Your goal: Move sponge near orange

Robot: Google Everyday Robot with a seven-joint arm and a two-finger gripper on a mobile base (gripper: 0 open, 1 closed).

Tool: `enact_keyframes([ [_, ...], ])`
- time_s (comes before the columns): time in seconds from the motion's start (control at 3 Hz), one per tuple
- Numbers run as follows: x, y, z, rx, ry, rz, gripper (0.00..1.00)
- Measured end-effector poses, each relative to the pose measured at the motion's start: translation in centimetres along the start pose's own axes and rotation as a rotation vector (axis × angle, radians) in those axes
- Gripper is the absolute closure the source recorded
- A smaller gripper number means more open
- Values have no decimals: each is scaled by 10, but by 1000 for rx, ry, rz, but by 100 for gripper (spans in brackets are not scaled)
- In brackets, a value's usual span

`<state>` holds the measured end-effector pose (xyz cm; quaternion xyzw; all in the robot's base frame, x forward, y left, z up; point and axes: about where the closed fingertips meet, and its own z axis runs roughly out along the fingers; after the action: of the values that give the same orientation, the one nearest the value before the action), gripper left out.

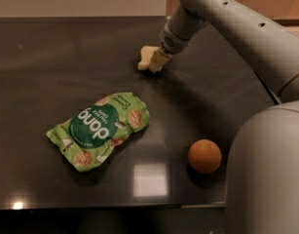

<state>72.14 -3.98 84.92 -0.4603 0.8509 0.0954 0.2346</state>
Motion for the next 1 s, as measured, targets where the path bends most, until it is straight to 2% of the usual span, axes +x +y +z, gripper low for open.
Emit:
enact_keyframes([
  [0.33,13,9,-32,-1,-6,-82,100],
  [0.67,42,33,-70,-23,-4,-184,100],
  [1.0,80,64,-98,-71,8,-242,100],
])
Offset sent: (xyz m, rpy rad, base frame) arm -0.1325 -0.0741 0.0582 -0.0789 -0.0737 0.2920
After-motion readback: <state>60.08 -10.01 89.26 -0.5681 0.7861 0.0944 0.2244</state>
